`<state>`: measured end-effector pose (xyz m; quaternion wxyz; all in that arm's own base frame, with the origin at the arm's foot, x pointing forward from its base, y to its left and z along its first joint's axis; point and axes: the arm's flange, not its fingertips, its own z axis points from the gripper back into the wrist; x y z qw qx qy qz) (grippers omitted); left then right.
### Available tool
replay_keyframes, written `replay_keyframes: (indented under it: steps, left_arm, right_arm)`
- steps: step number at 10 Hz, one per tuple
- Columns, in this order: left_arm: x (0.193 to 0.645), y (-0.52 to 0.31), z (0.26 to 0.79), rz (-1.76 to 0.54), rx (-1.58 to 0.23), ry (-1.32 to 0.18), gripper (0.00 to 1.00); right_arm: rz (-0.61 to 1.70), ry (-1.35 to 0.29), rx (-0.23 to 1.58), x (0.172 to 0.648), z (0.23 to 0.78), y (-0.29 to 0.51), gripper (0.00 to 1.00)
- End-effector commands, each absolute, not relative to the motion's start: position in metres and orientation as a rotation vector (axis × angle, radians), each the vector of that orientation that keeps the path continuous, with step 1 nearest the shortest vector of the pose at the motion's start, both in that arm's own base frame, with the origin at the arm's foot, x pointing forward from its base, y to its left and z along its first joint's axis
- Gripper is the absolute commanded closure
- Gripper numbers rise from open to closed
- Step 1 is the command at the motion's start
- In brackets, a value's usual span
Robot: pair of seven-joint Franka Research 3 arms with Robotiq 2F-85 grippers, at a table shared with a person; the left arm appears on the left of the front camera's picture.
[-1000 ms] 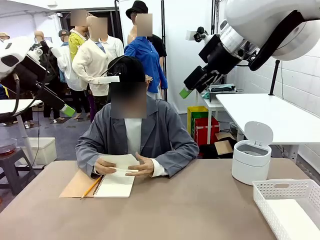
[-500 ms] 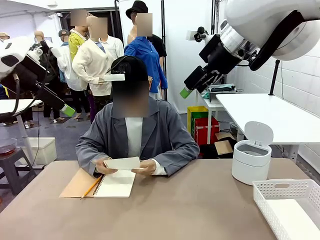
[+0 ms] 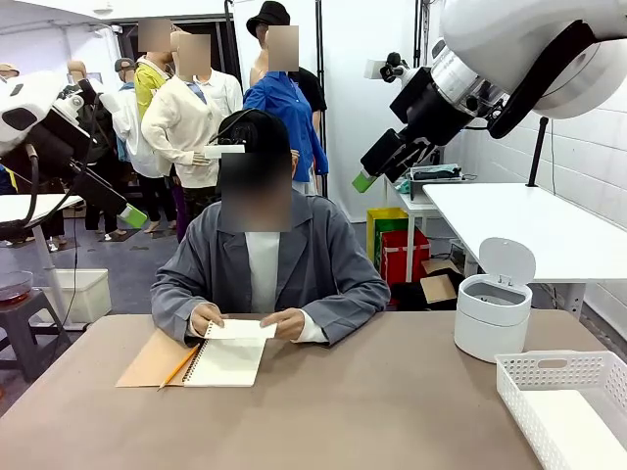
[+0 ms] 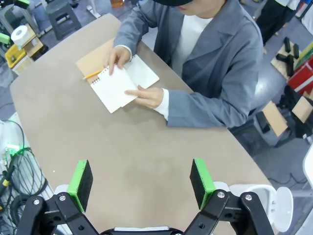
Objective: Sort the paper based on its condition.
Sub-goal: If a person hands you a paper, place it in the Organizing basket , and if it's crumpled, put it in the Trash can.
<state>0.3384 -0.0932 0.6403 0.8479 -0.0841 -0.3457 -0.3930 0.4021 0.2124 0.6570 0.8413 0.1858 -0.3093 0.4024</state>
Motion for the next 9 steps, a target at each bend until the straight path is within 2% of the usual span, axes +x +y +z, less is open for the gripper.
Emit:
replay_keyframes:
  steps: [1, 9]
  left_arm:
    - [0.3378, -0.0930, 0.6405, -0.826, -0.188, -0.722, 0.00]
    - [0.3378, -0.0930, 0.6405, -0.826, -0.188, -0.722, 0.00]
  right_arm:
    - [0.847, -0.657, 0.384, 0.4021, 0.6567, 0.2134, 0.00]
    - [0.847, -0.657, 0.384, 0.4021, 0.6567, 0.2134, 0.00]
